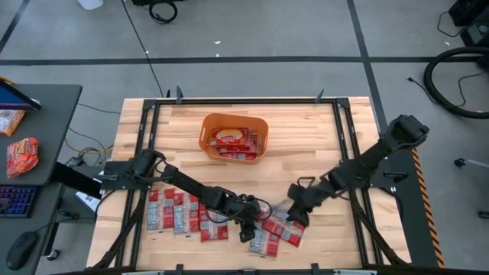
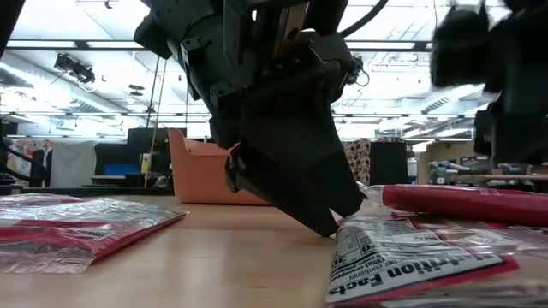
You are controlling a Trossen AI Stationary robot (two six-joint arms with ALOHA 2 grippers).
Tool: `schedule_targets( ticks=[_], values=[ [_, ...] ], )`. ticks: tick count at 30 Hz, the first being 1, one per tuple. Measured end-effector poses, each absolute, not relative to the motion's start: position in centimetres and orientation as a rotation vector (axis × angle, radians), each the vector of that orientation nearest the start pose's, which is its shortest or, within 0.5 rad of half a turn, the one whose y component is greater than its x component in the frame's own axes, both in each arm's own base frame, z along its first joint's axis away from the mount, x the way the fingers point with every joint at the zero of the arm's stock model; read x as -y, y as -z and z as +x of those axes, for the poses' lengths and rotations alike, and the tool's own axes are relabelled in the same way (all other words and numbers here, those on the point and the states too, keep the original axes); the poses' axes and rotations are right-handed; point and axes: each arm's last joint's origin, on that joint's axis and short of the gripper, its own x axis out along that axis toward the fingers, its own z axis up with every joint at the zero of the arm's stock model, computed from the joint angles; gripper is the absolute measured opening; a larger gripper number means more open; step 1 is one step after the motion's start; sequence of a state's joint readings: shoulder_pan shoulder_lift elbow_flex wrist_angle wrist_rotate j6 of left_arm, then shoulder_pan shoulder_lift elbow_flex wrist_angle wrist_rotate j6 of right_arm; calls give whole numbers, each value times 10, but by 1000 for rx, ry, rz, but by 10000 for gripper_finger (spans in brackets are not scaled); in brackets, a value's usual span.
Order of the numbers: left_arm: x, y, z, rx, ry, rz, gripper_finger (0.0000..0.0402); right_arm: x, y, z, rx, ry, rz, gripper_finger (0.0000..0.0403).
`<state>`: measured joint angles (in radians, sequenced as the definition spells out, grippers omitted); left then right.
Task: Sort popcorn bags into baskets
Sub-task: Put the red popcorn bag into the orange bin
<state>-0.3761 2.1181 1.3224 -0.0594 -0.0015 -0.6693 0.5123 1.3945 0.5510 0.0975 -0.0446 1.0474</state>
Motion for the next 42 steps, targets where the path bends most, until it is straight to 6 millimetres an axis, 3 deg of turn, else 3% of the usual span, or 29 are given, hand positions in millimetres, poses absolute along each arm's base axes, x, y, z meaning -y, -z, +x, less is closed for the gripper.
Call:
schedule_targets(
  ticks=[6,11,17,25,38,42],
  values=[
    [145,-136,403,-944,45,-448,192,-165,-167,219,-890,-81,444,187],
    [142,-143,406,-952,101,-566,192,-174,-156,222,-948,42,433,187],
    [129,-130,411,-1035,141,-753,192,-175,-134,223,-1009,126,440,187],
    [114,-133,423,-990,166,-933,192,-178,-116,231,-1001,118,372,187],
    [107,-131,424,-1020,113,-1034,192,-153,-116,255,-894,208,359,187],
    [106,-130,424,-1018,124,-1012,170,-144,-117,261,-881,214,363,187]
  ],
)
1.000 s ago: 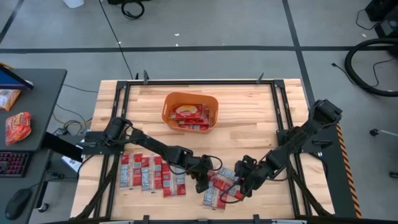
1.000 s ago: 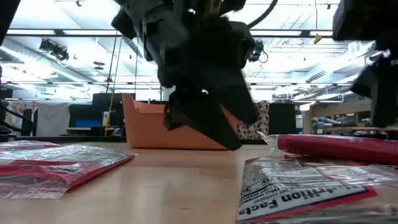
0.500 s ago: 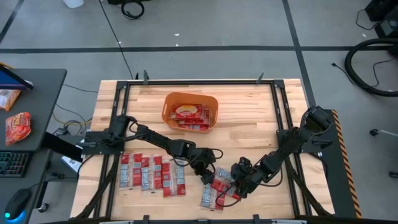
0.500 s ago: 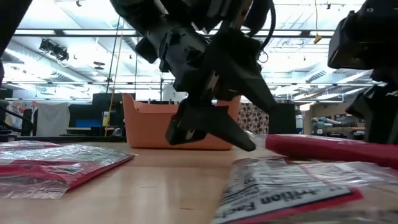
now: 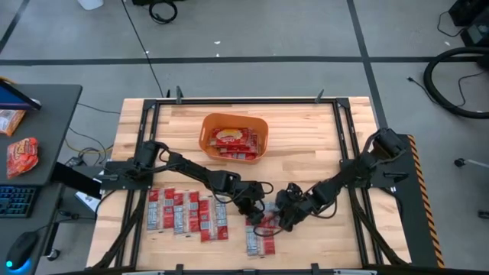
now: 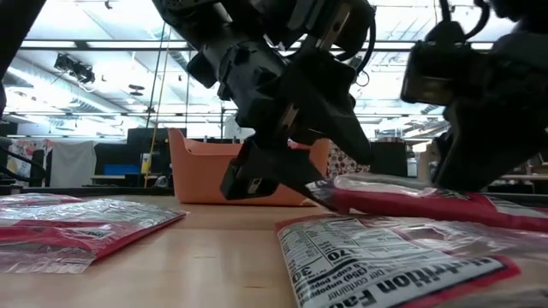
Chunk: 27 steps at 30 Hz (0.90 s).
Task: Sort popcorn bags into baskets
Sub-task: Put the red popcorn bag into the orange bin
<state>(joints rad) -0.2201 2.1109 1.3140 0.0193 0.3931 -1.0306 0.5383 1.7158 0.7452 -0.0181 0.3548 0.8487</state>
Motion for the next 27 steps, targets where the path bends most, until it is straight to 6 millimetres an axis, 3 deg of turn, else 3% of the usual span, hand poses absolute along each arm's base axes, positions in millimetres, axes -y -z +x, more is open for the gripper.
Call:
schedule_targets(
  ticks=[7,13,19,27],
  values=[
    [98,-130,426,-996,115,-948,91,-139,-131,261,-916,124,424,180],
    [87,-134,428,-972,102,-960,11,-133,-155,248,-946,105,422,165],
    [75,-150,427,-967,138,-996,11,-110,-192,220,-975,122,305,160],
    [55,-203,414,-838,30,-941,5,-66,-245,175,-840,214,243,160]
  ],
)
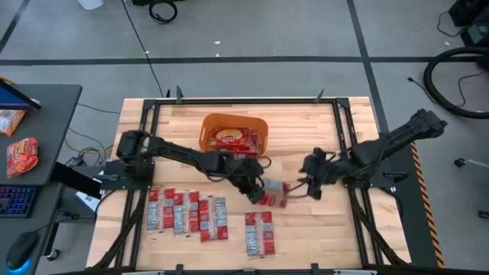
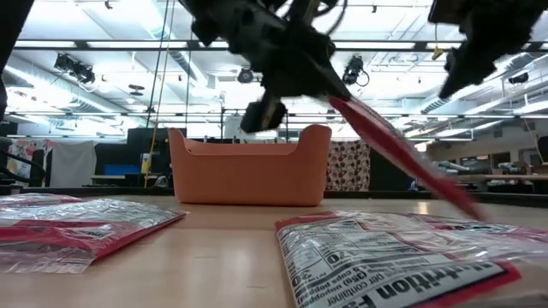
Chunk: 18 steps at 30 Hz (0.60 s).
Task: Sort popcorn bags into baskets
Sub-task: Put the red popcorn bag into the orange bin
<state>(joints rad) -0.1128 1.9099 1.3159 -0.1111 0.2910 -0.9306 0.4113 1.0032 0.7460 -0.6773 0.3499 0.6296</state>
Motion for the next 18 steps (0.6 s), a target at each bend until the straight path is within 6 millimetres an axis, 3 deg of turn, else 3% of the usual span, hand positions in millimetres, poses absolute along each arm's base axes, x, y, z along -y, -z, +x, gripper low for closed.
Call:
schedule_targets(
  ticks=[7,18],
  values=[
    [29,-248,401,-696,0,-951,5,-40,-274,154,-661,223,150,160],
    [-31,-297,381,-514,-113,-870,5,-28,-286,139,-591,219,155,160]
  ],
)
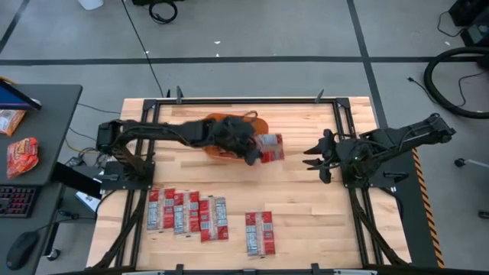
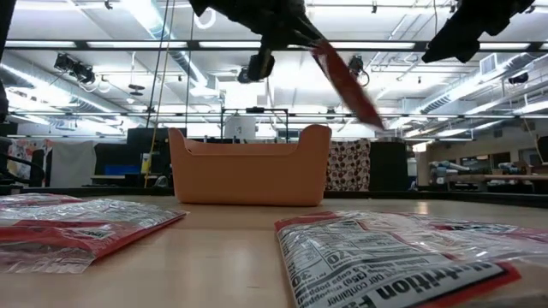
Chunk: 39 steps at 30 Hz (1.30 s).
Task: Sort popcorn bags into baskets
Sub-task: Put the red popcorn bag into the orange bin
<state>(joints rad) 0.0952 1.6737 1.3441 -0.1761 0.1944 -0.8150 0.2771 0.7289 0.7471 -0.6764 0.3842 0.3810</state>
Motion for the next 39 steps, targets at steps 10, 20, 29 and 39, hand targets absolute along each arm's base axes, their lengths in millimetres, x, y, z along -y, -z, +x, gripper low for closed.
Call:
schedule_targets(
  ticks=[10,20,29,39],
  values=[
    [-92,-297,313,-862,-355,-787,5,-30,-286,139,-595,191,222,160],
    [-119,-267,310,-991,-696,-567,21,-30,-290,141,-547,201,241,160],
    [-122,-238,310,-1187,-699,-641,102,-30,-290,142,-535,211,279,160],
    [-91,-259,303,-1206,-615,-575,204,-31,-285,152,-599,109,265,160]
  ],
)
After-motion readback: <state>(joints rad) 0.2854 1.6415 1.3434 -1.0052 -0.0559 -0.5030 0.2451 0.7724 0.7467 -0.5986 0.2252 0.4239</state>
